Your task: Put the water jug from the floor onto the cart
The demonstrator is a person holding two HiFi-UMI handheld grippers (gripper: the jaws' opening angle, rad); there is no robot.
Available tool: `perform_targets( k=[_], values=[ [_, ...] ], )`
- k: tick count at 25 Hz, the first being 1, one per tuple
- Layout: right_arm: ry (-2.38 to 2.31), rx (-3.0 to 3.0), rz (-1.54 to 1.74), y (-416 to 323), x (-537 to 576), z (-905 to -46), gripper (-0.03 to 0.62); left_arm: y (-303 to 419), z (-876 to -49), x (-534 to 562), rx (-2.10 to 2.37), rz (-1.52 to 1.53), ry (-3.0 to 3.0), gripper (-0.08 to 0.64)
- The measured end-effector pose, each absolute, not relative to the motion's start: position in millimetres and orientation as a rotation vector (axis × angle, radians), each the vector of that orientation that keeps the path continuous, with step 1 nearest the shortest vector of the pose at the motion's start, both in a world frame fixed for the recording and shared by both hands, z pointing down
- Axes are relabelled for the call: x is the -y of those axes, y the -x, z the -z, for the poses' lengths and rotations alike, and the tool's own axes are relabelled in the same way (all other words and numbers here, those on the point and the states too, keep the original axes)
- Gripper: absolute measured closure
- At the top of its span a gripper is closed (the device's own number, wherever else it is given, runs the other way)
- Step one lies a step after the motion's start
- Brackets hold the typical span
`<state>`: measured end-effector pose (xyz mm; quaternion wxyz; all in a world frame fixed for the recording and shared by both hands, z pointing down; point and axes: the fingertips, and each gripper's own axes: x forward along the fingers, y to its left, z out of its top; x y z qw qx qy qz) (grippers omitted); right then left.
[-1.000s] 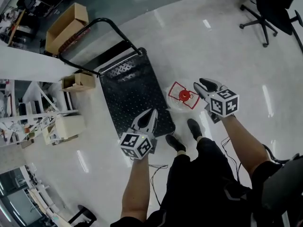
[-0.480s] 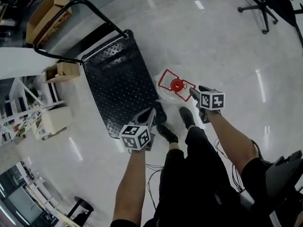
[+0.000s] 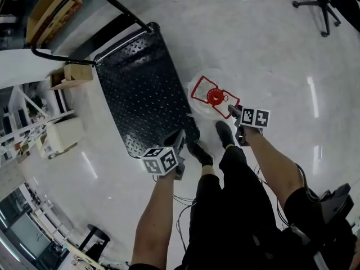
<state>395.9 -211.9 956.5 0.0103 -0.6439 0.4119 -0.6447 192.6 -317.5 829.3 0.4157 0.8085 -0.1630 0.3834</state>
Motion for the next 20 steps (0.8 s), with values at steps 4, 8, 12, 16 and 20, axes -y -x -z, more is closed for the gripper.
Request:
perform_targets(
  k=[4, 8, 12, 16, 20],
  values=[
    [1.967, -1.285, 2.026, -395, 214, -963, 0.459, -191, -838, 312, 0.403, -0.975, -2.014, 0.568],
    [1.919, -1.225, 2.001, -396, 217, -961, 0.495, -188, -839, 306, 0.408, -0.965, -2.002, 0.568],
    [1.927, -1.246, 1.924, -407, 230, -945, 0.506, -179, -832, 305, 0.431, -0.951, -2.003, 0.568],
    [1.964, -1.304, 1.964, -406, 240, -926, 0.505, -166, -812, 315, 0.503, -0.878, -1.996, 0.568],
    [1.973, -1.467, 1.978, -396, 254, -898, 0.505, -152, -783, 324, 0.556, -0.795, -2.022, 0.568]
  ],
)
